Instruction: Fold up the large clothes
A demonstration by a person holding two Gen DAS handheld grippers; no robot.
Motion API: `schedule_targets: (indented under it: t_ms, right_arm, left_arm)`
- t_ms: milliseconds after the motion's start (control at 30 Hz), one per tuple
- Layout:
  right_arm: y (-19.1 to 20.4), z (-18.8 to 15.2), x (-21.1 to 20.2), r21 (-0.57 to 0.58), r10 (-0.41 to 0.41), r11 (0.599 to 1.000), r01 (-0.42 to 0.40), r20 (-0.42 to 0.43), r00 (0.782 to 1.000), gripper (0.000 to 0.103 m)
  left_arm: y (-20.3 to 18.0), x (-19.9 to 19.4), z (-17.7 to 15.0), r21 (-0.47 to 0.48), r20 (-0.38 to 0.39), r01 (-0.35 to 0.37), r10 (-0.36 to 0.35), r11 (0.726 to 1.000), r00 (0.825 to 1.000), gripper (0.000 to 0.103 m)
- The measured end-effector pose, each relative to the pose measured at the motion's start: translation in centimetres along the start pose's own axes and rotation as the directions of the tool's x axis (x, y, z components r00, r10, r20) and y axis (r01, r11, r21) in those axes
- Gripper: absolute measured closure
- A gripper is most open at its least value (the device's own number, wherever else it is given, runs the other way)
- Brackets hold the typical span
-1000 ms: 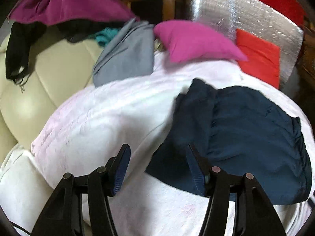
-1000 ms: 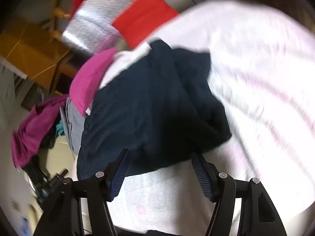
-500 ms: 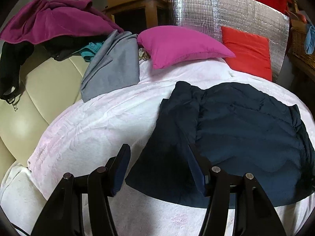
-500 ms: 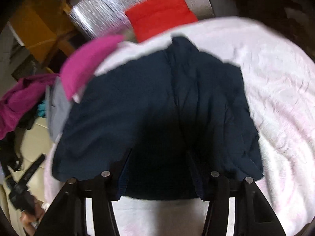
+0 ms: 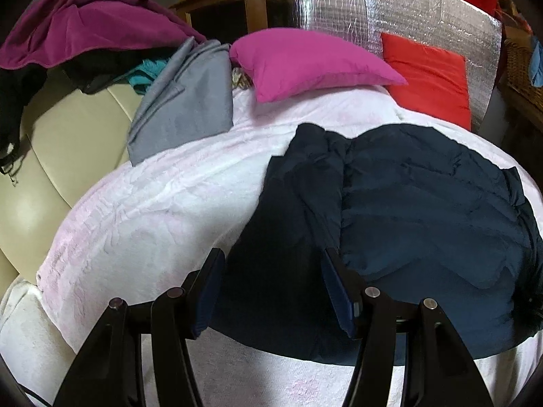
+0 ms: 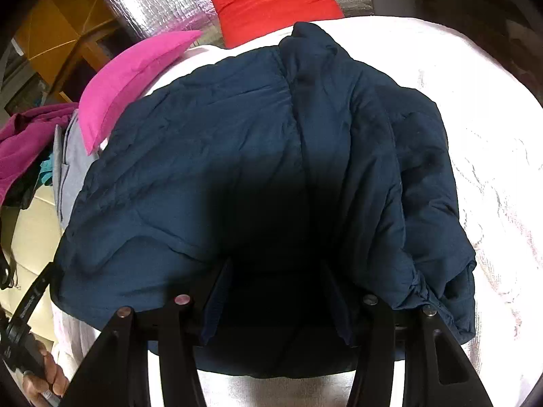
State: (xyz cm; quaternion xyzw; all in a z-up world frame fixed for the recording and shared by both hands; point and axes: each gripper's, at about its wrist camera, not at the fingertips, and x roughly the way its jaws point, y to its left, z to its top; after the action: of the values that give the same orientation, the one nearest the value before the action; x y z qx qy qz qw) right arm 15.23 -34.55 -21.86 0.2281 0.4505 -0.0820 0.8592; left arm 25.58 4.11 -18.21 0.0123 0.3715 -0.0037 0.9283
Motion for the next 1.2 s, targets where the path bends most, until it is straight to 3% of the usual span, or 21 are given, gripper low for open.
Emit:
schedule_targets:
  t_ms: [167, 233, 367, 500, 533, 567, 733, 900, 967, 1033, 1100, 1200]
  right_arm:
    - [-1.1, 0.3, -2.4, 0.061, 0.082, 0.995, -0.081, -0.009, 0.997, 0.045]
    - [-1.2, 0.5, -3.8, 0.049, 0.105, 0.993, -0.107, 0.034, 0.994, 0.045]
    - [-1.1, 1.6, -6.0, 0.017, 0.072, 0.997, -0.075, 0.124, 0.99, 0.045]
    - [-2.5, 2.3, -2.8, 0.055, -0.003, 0.998, 0.0, 0.049, 0.999, 0.049]
    - [-3.0, 2.4, -1.6, 0.065, -0.007, 0.998, 0.005, 0.025, 1.0, 0.058]
    - [-3.4, 2.2, -1.0, 0.076, 0.002, 0.997, -0.004, 0.023, 1.0, 0.06]
    - [-3.2, 2.2, -2.2, 0.071, 0.009, 0.997, -0.011, 0.027, 1.0, 0.058]
    - [-2.7, 2.8, -4.9, 0.064, 0.036, 0.997, -0.042, 0.103, 0.994, 0.058]
    - [-2.0, 2.8, -4.6, 0.045, 0.042, 0.998, -0.046, 0.086, 0.995, 0.058]
    - [-1.3, 2.5, -3.1, 0.021, -0.002, 1.0, 0.001, 0.042, 0.999, 0.053]
    - [-1.1, 1.9, -1.1, 0.004, -0.045, 0.999, 0.045, 0.0, 0.999, 0.05]
    - [-0.3, 1.6, -1.5, -0.017, -0.061, 0.998, 0.061, 0.014, 0.998, 0.045]
  left_arm:
    - [0.1, 1.5, -0.2, 0.006, -0.049, 0.001, 0.0, 1.0, 0.999, 0.043]
    - [-0.1, 2.3, -0.3, 0.017, -0.068, 0.002, -0.001, 1.0, 0.998, 0.036]
    - [-0.6, 3.6, -0.3, 0.035, -0.096, 0.004, 0.0, 0.999, 0.995, 0.026]
    - [-1.5, 4.4, -0.5, 0.082, -0.102, -0.004, 0.012, 0.997, 0.995, 0.025]
    - [-1.6, 4.5, -0.5, 0.1, -0.101, -0.007, 0.017, 0.995, 0.995, 0.025]
    - [-1.7, 4.6, -0.5, 0.112, -0.098, -0.008, 0.019, 0.994, 0.995, 0.025]
    - [-0.3, 3.8, -0.2, 0.074, -0.105, 0.023, -0.015, 0.997, 0.994, 0.025]
    - [1.8, 1.6, 0.9, 0.029, 0.022, -0.088, 0.088, 0.996, 0.996, 0.025]
    - [2.4, 1.9, 0.9, 0.022, 0.009, -0.107, 0.107, 0.994, 0.994, 0.025]
    - [2.4, 3.3, 0.6, 0.022, -0.06, -0.087, 0.088, 0.996, 0.994, 0.025]
    - [1.4, 4.9, -0.1, 0.082, -0.116, -0.087, 0.096, 0.993, 0.989, 0.024]
    - [-0.2, 4.1, -0.2, 0.19, -0.04, -0.165, 0.175, 0.968, 0.984, 0.024]
